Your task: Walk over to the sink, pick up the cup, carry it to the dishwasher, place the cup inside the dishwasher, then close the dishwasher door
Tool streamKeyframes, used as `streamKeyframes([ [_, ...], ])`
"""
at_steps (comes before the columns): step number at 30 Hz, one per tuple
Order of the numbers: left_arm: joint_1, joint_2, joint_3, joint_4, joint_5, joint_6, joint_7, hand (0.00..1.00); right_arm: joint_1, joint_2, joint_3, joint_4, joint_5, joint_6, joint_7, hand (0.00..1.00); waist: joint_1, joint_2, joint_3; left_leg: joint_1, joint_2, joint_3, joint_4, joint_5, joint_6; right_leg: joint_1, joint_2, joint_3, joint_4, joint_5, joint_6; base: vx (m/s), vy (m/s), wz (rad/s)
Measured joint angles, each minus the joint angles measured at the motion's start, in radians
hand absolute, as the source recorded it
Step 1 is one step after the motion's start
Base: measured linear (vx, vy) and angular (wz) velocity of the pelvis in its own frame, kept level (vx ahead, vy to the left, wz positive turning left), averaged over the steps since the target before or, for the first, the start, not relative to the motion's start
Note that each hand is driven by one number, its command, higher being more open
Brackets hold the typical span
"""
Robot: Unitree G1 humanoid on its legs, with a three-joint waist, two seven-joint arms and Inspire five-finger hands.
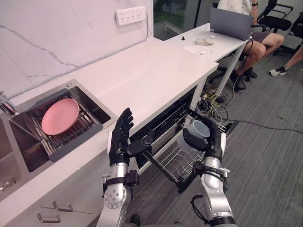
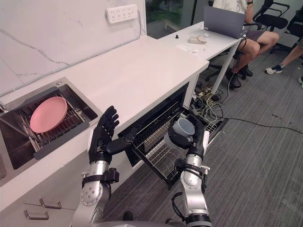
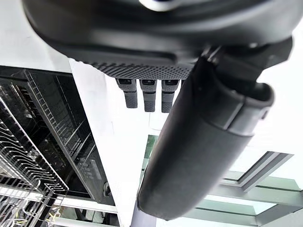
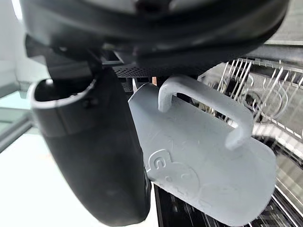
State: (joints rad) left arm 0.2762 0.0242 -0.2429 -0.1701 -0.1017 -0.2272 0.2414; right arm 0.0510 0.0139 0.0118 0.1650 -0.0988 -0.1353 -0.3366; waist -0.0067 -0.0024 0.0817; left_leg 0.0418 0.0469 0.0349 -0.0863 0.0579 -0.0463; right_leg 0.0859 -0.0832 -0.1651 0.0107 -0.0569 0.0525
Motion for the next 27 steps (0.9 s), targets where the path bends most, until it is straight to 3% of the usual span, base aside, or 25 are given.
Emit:
streamKeyframes([
  [6,0.01,0.073,0.002,0.139,-0.046,-0.01,-0.115,0.9,-0.149,-0.155,0.003,0.289,-0.002,0.049,0.07,0.3,0.037,-0.004,0.014,-0.116,-0.011,-0.056,0.048,0.015,0.002,-0.059,-0.005,-0.063,0.004,0.007,-0.001,-0.03,-0.006,0.33],
  [8,0.012,0.099,0.007,0.155,-0.067,-0.006,-0.14,0.9,-0.24,-0.211,0.003,0.387,-0.004,0.074,0.077,0.3,0.073,0.003,0.07,-0.173,-0.017,-0.077,0.118,0.016,0.0,-0.074,-0.01,-0.098,0.022,0.007,-0.001,-0.07,-0.009,0.44],
  [11,0.009,0.112,0.036,0.22,-0.091,-0.006,-0.156,0.9,-0.378,-0.263,0.004,0.477,-0.024,0.078,0.075,0.3,0.092,0.031,0.142,-0.24,-0.016,-0.108,0.149,0.018,0.002,-0.123,-0.01,-0.146,0.067,-0.001,-0.009,-0.15,-0.005,0.48],
  [14,-0.002,0.137,0.061,0.294,-0.096,0.001,-0.154,0.9,-0.481,-0.291,0.007,0.546,-0.059,0.083,0.074,0.3,0.131,0.029,0.205,-0.272,-0.018,-0.128,0.143,0.03,0.01,-0.176,-0.022,-0.172,0.143,-0.029,-0.013,-0.14,0.007,0.32],
  [19,-0.028,0.161,0.077,0.376,-0.095,0.005,-0.14,0.9,-0.643,-0.323,0.025,0.657,-0.101,0.091,0.063,0.3,0.163,0.023,0.272,-0.324,-0.032,-0.147,0.125,0.075,0.012,-0.269,-0.057,-0.199,0.257,-0.067,-0.013,-0.1,0.011,0.23],
  [20,-0.04,0.158,0.084,0.399,-0.095,0.004,-0.13,0.9,-0.678,-0.332,0.025,0.686,-0.101,0.093,0.059,0.9,0.166,0.019,0.28,-0.34,-0.036,-0.153,0.125,0.081,0.011,-0.289,-0.064,-0.204,0.276,-0.074,-0.013,-0.09,0.018,0.17],
  [27,-0.142,0.136,0.109,0.535,-0.094,0.005,-0.083,0.9,-0.753,-0.325,0.025,0.768,-0.102,0.119,0.04,0.9,0.172,0.005,0.31,-0.387,-0.043,-0.154,0.124,0.102,0.018,-0.365,-0.082,-0.2,0.338,-0.095,-0.018,-0.02,-0.001,0.03],
])
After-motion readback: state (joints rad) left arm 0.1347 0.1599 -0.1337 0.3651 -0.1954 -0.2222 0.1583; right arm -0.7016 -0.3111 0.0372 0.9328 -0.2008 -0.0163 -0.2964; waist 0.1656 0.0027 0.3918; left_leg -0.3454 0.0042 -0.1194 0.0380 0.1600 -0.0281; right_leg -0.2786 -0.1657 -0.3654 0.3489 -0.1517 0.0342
